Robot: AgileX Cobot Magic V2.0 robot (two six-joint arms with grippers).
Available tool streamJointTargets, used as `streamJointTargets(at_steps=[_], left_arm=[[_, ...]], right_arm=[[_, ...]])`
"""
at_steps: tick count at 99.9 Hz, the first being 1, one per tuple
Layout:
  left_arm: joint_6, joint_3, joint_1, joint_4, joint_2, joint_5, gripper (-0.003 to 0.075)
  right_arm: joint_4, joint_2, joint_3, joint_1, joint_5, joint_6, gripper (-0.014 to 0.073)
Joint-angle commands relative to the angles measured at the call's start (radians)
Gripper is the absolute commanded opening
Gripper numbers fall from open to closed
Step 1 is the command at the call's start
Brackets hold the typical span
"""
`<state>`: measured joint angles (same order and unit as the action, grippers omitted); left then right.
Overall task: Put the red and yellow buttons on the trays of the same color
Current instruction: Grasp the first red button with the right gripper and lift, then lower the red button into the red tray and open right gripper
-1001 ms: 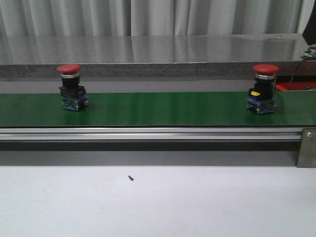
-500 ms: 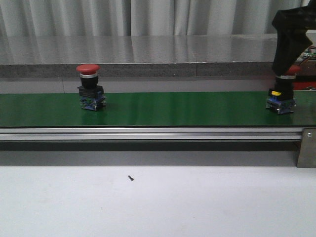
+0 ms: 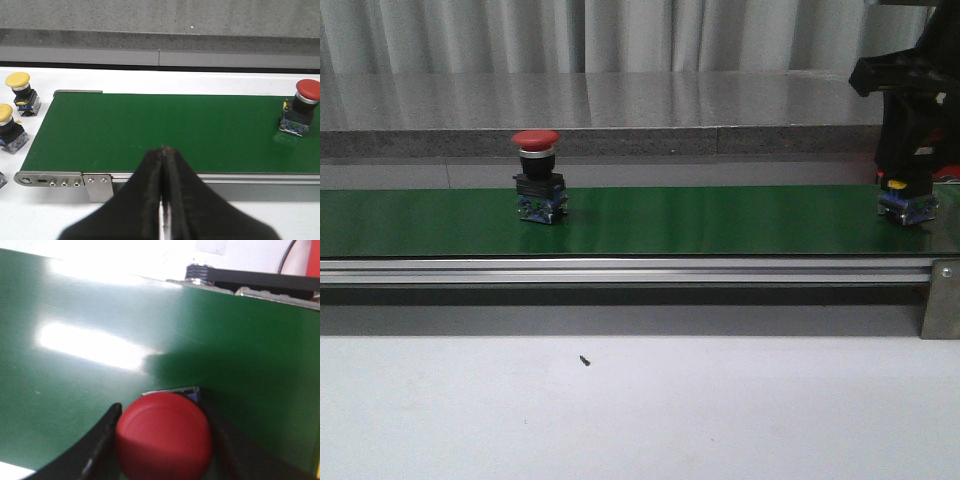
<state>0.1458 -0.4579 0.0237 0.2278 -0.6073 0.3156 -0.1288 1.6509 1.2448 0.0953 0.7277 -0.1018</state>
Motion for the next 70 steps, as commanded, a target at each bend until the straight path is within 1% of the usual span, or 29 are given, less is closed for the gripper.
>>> streamJointTargets(at_steps=[1,9,16,31,49,59,70], left_arm=[[0.001,-0.027,0.008,0.013,0.002,-0.080,-0.0020],[0.001,-0.027,0.008,0.013,0.002,-0.080,-0.0020],[0.001,-0.027,0.008,0.013,0.002,-0.080,-0.0020],[0.001,-0.027,0.008,0.013,0.002,-0.080,-0.0020],[0.001,-0.027,0.008,0.013,0.002,-0.080,-0.0020],[0.001,-0.027,0.008,0.013,0.002,-0.080,-0.0020],[0.001,-0.027,0.008,0.013,0.002,-0.080,-0.0020]], right_arm=[[0.029,-0.040,0.067,-0.004,-0.011,-0.011,0.0134],[0.078,-0.040,0.120,-0.009,0.026,-0.011,0.0134],[0.095,-0.037,0.167,-0.035,0.054,-0.011,0.0134],[0.089,-0.016,0.256,-0.160,0.101,-0.011,0.0134],[0.061,0.035,0.299,-0.313,0.083,-0.012,0.0134],[0.047,0.077,0.300,-0.353,0.049,-0.033,0.0134],[0.022,0.136,0.300,-0.364,0.006,-0.059,0.0134]])
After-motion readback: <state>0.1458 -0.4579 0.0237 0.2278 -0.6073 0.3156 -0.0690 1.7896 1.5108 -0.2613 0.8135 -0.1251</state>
